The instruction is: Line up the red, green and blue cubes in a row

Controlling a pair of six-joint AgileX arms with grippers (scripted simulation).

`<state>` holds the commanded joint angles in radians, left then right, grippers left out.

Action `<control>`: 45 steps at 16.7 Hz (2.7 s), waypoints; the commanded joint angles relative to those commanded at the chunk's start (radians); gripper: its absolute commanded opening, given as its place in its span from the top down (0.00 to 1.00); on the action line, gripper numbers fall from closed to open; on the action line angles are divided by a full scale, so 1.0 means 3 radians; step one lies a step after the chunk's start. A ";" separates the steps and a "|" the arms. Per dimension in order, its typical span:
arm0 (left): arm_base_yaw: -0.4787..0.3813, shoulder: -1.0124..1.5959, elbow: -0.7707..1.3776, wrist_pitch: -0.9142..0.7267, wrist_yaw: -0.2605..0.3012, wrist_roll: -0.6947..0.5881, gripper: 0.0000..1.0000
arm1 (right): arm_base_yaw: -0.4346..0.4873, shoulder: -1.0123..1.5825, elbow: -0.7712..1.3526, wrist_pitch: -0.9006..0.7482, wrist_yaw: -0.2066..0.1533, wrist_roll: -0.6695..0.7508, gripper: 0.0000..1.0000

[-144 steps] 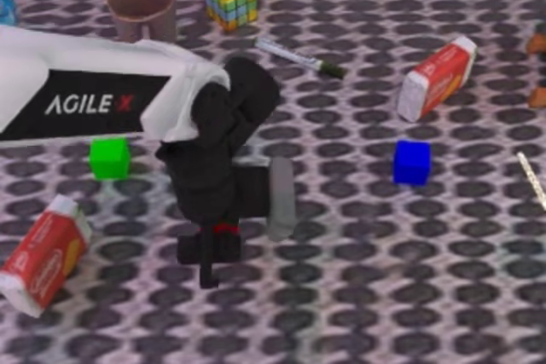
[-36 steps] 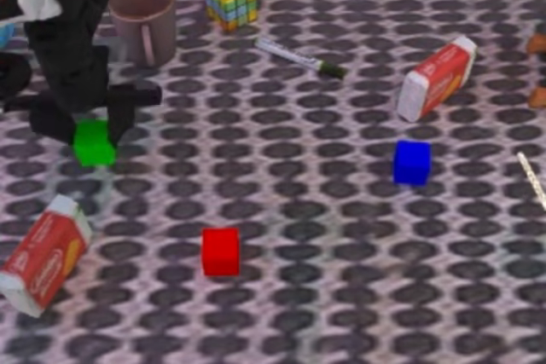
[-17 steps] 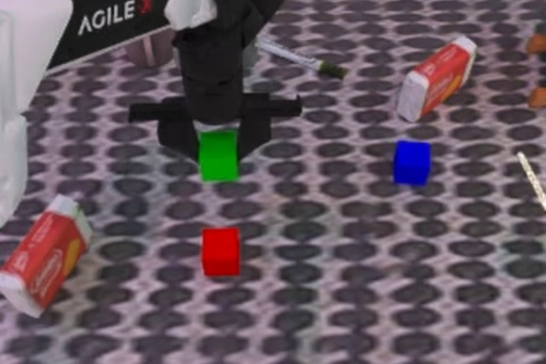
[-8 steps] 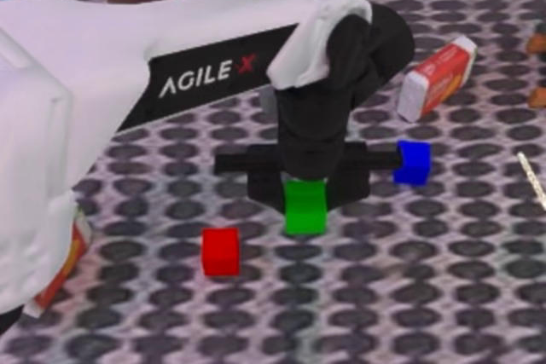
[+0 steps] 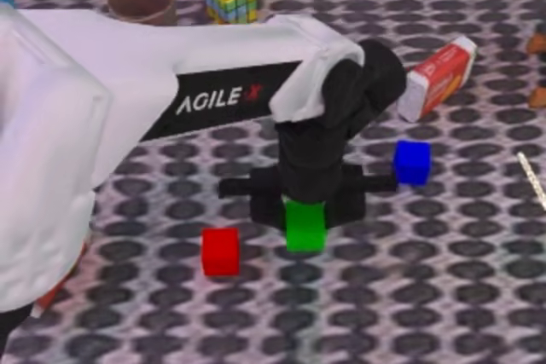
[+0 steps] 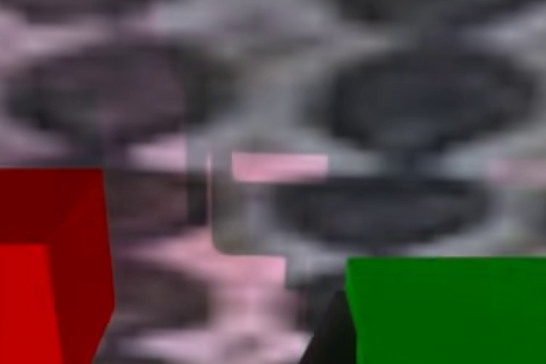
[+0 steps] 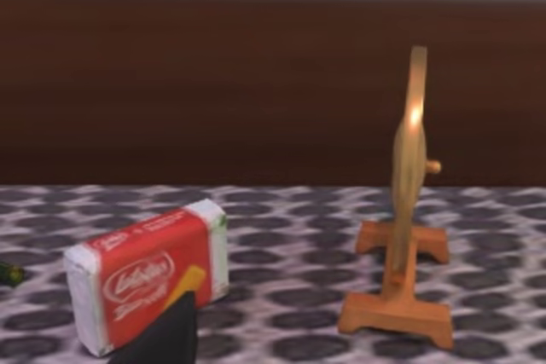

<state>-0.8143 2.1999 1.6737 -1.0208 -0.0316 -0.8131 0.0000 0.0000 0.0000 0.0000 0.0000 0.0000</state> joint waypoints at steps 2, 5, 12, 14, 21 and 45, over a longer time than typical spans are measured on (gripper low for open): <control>-0.0003 0.0056 -0.0162 0.0208 0.0000 0.0000 1.00 | 0.0000 0.0000 0.0000 0.0000 0.0000 0.0000 0.00; -0.0006 0.0082 -0.0221 0.0275 0.0000 -0.0003 1.00 | 0.0000 0.0000 0.0000 0.0000 0.0000 0.0000 0.00; -0.0006 0.0082 -0.0221 0.0275 0.0000 -0.0003 0.62 | 0.0000 0.0000 0.0000 0.0000 0.0000 0.0000 0.00; -0.0006 0.0082 -0.0221 0.0275 0.0000 -0.0003 0.47 | 0.0000 0.0000 0.0000 0.0000 0.0000 0.0000 0.00; -0.0006 0.0082 -0.0221 0.0275 0.0000 -0.0003 0.00 | 0.0000 0.0000 0.0000 0.0000 0.0000 0.0000 0.00; 0.0081 -0.0258 0.0221 -0.0457 -0.0009 -0.0029 0.00 | 0.0026 0.0100 0.0101 -0.0067 -0.0003 0.0031 0.00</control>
<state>-0.7902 2.1225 1.7399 -1.1579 -0.0343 -0.8218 0.0077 0.0301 0.0304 -0.0200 -0.0010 0.0093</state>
